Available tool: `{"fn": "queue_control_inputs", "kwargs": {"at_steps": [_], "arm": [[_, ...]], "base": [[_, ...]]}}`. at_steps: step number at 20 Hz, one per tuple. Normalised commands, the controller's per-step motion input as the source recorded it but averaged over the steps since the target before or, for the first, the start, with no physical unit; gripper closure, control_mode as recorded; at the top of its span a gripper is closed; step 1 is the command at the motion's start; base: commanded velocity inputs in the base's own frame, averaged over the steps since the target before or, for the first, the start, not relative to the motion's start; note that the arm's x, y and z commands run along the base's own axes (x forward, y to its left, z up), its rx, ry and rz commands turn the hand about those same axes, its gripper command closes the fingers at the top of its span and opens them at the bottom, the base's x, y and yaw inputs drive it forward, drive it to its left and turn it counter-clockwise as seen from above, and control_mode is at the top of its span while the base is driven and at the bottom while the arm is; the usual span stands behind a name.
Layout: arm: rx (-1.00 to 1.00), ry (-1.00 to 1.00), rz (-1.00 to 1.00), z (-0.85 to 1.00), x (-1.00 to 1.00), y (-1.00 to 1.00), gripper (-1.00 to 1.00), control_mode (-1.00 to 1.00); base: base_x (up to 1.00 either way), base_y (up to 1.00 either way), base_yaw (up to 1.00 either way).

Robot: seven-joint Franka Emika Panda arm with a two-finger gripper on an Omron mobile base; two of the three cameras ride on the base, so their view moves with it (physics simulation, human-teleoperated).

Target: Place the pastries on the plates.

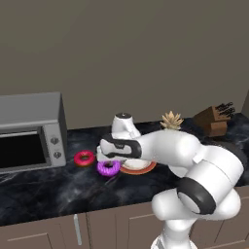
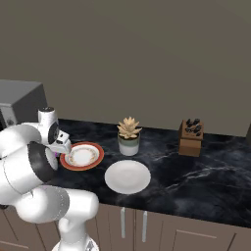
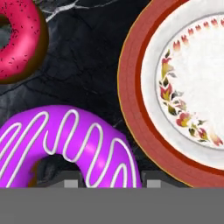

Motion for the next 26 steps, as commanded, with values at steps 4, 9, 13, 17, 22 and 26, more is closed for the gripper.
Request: {"fn": "queue_control_inputs", "kwargs": {"at_steps": [4, 9, 13, 17, 22, 26], "arm": [[0.07, -0.02, 0.0, 0.61, 0.0, -0.4, 1.0, -1.0], [0.05, 0.0, -0.01, 0.3, 0.27, -0.74, 1.0, -1.0], [0.05, 0.0, 0.0, 0.06, 0.33, -0.75, 1.0, -1.0], [0.0, 0.03, 0.0, 0.0, 0.31, -0.05, 1.0, -1.0], [-0.01, 0.05, 0.0, 0.0, 0.1, 0.0, 1.0, -1.0], [-0.08, 0.12, 0.0, -0.09, 0.2, -0.04, 1.0, -1.0]], "base": [[0.0, 0.0, 0.0], [0.0, 0.0, 0.0], [0.0, 0.0, 0.0], [0.0, 0.0, 0.0], [0.0, 0.0, 0.0], [0.0, 0.0, 0.0]]}}
